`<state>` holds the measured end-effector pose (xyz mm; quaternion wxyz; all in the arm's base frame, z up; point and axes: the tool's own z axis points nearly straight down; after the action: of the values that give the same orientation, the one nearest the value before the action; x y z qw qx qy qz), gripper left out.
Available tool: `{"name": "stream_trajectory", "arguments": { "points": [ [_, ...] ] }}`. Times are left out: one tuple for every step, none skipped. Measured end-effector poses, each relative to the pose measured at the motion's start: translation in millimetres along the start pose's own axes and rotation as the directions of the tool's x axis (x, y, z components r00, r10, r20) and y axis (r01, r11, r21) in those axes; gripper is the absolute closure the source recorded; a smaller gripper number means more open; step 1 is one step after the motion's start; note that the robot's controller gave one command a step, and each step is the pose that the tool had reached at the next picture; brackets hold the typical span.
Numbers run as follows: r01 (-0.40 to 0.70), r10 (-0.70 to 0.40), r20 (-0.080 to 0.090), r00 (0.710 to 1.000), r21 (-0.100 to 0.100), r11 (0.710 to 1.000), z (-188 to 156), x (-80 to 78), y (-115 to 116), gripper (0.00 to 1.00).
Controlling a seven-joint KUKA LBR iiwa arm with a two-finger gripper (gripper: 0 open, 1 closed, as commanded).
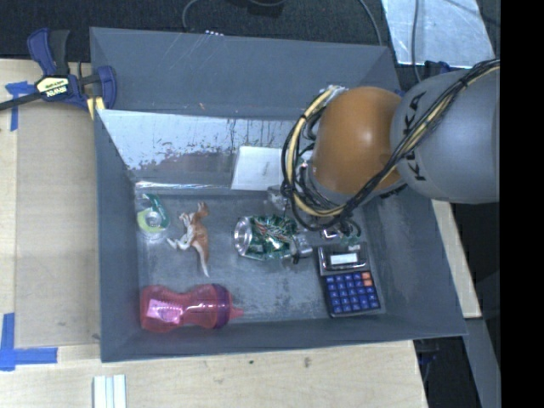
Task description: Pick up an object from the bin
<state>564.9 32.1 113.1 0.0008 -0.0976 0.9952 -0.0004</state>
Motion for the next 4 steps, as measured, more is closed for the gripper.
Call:
{"name": "stream_trajectory", "arguments": {
  "points": [
    [-0.172,0.172,0.004,0.985,-0.002,0.985,17,-8.3,2,0.00],
    [-0.194,0.194,0.006,0.981,-0.003,0.981,21,-11.0,1,0.00],
    [-0.188,0.188,0.005,0.982,-0.003,0.982,24,-11.0,-1,0.00],
    [0.001,-0.001,0.012,1.000,-0.002,1.000,41,31.7,7,1.00]
  ]
}}
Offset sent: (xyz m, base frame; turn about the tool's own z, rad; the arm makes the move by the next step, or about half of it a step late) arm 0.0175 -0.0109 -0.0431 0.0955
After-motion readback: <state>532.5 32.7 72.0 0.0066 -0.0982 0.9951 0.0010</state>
